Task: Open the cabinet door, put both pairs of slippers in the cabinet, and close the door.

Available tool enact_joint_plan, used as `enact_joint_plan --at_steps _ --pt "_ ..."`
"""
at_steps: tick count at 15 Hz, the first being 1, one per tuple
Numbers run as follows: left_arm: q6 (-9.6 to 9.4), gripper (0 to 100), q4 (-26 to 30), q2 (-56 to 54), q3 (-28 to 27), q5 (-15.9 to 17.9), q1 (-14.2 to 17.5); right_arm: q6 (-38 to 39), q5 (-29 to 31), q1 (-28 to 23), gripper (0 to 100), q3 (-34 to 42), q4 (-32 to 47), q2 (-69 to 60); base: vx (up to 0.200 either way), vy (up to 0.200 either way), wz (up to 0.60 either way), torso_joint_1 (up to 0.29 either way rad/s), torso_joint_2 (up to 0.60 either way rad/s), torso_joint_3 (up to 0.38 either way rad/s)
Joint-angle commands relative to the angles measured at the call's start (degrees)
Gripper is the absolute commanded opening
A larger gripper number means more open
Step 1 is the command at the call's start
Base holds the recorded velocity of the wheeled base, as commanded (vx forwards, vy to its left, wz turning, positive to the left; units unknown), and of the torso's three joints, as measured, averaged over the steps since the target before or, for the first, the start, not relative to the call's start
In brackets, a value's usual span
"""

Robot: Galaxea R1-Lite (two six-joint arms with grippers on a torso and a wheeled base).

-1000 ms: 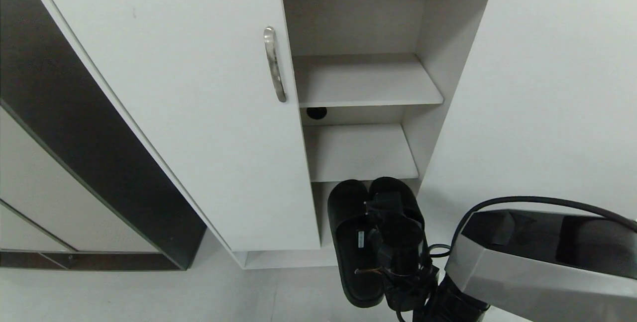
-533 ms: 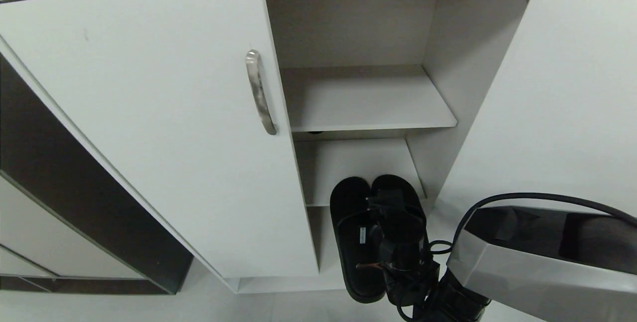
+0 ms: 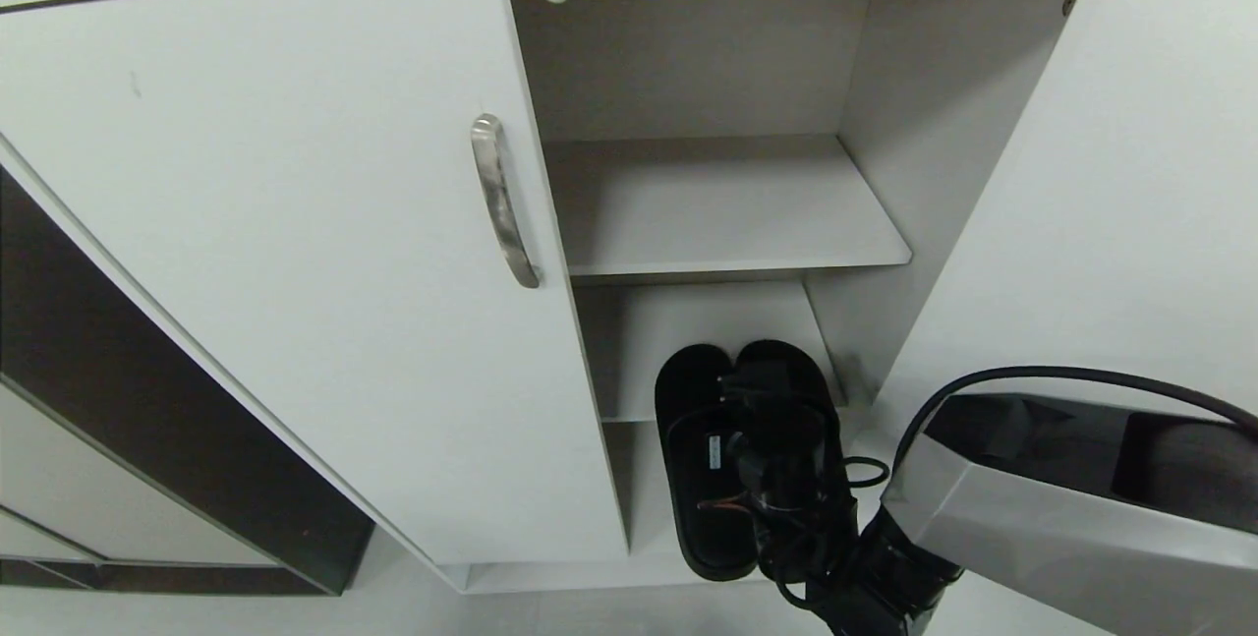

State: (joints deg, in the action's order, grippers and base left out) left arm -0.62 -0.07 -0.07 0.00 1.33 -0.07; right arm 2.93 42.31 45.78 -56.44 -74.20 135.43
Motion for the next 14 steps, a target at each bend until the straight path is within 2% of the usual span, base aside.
enact_joint_plan --at_steps 1,7,14 --pt "0.01 0 -0.01 0.07 0.00 -0.01 -0.01 0.77 -0.04 -2.27 0 -7.89 4.95 1.07 0.000 0.000 0.00 0.000 0.00 0.000" --pt "0.01 0 -0.01 0.07 0.00 -0.01 -0.01 0.94 -0.30 -5.35 0 -25.03 15.76 6.87 0.000 0.000 0.00 0.000 0.00 0.000" --pt "0.01 0 -0.01 0.07 0.00 -0.01 -0.01 1.12 -1.97 -8.25 0 -36.99 23.14 10.03 0.000 0.000 0.00 0.000 0.00 0.000"
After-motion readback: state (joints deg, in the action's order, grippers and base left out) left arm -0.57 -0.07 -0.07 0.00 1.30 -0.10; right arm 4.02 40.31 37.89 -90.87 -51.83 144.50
